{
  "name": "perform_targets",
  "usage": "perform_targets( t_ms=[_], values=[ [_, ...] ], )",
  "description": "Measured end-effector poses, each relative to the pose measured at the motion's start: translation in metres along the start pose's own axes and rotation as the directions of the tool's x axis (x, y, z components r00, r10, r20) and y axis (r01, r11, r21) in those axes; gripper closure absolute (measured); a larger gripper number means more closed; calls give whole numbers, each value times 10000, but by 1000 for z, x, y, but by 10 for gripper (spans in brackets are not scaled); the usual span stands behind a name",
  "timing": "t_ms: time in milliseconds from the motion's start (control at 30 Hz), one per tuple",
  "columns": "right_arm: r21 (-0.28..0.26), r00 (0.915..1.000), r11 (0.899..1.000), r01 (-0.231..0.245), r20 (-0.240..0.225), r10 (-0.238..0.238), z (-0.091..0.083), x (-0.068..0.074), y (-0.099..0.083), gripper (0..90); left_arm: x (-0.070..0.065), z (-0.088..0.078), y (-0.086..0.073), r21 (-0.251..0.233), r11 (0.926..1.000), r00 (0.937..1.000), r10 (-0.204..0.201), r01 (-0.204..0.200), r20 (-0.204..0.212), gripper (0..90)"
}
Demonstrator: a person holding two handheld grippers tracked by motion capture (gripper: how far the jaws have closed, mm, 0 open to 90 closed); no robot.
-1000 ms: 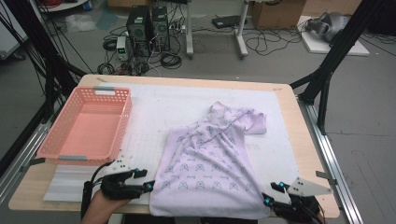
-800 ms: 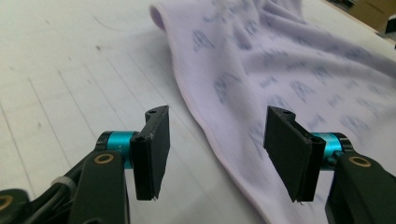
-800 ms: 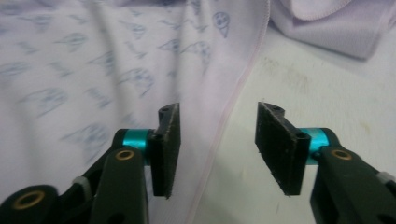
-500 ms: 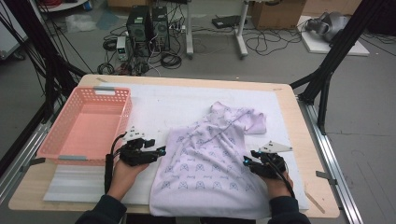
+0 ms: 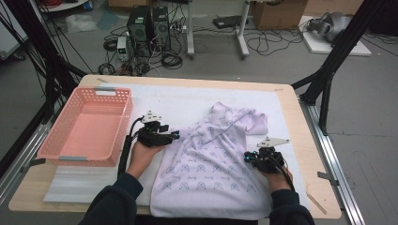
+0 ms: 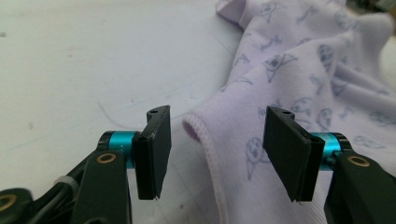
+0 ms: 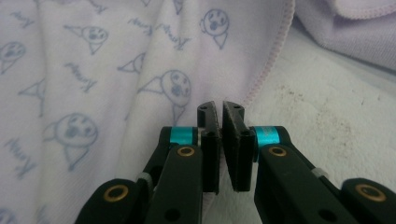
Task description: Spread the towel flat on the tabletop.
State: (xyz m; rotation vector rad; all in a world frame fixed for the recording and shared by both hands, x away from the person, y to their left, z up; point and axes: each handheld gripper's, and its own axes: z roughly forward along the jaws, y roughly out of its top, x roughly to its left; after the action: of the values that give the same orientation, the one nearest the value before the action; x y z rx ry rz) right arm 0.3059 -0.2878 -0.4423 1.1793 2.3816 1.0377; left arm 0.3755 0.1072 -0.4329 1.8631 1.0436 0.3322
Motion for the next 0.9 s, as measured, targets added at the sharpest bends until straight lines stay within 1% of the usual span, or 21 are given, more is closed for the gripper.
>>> perform_targets(
  t_ms=[67,133,267,333,367,433,467,500,533,567,633,667,700,733,767,800,833,867,900],
  values=[
    [212,9999,9997,143,-72,-142,-7,0,-3,861,-3,9,0,306,9989,9993,358,-355,-68,427],
    [367,9999,9992,147,8,-147,-18,-2,-11,863,-5,14,0,413,9972,9980,629,-627,-37,427],
    [630,9997,9980,-90,238,75,-46,-7,-35,865,-5,14,1,312,9985,9990,457,-457,18,424],
    [763,9992,9968,-255,341,229,-60,-9,-46,865,-7,13,1,314,9983,9988,484,-488,113,422],
    [849,9990,9956,-387,240,368,-66,-9,-51,865,-8,13,1,287,9984,9986,478,-484,212,419],
    [1043,9989,9939,-370,307,340,-75,-6,-57,865,-12,13,2,236,9981,9976,551,-562,426,419],
    [1062,9988,9936,-392,319,360,-78,-5,-58,880,-14,14,2,189,9984,9972,518,-529,548,419],
    [1150,9988,9930,-281,428,233,-81,-4,-59,858,-15,15,1,216,9980,9965,576,-590,601,418],
    [1126,9983,9934,-222,561,159,-82,-4,-58,784,-17,17,1,221,9979,9962,595,-611,637,413],
    [883,9979,9956,-318,582,267,-83,-5,-57,769,-18,19,0,283,9980,9961,553,-573,681,411],
    [441,9973,9983,-378,654,349,-84,-8,-53,748,-21,23,-2,548,9964,9951,605,-649,776,412],
    [344,9967,9984,-441,700,416,-82,-8,-51,730,-23,26,-4,647,9956,9947,625,-679,818,413],
    [216,9962,9989,-424,765,406,-80,-9,-48,715,-24,28,-5,816,9930,9930,787,-859,876,427],
    [161,9960,9991,-403,811,389,-78,-9,-45,701,-26,30,-7,997,9895,9907,954,-1050,967,467],
    [149,9959,9992,-377,823,364,-75,-9,-41,684,-28,31,-8,1145,9833,9873,1315,-1413,889,507],
    [123,9960,9994,-310,845,298,-71,-10,-38,672,-31,31,-9,1103,9770,9826,1775,-1827,553,549],
    [75,9961,9996,-272,836,265,-67,-11,-35,662,-31,30,-9,1073,9720,9773,2040,-2092,569,634],
    [42,9964,9997,-258,804,254,-63,-11,-32,658,-30,30,-9,1059,9723,9762,2003,-2086,836,708],
    [24,9963,9997,-250,824,247,-59,-12,-29,653,-30,29,-10,1077,9705,9744,2067,-2157,889,771]
  ],
)
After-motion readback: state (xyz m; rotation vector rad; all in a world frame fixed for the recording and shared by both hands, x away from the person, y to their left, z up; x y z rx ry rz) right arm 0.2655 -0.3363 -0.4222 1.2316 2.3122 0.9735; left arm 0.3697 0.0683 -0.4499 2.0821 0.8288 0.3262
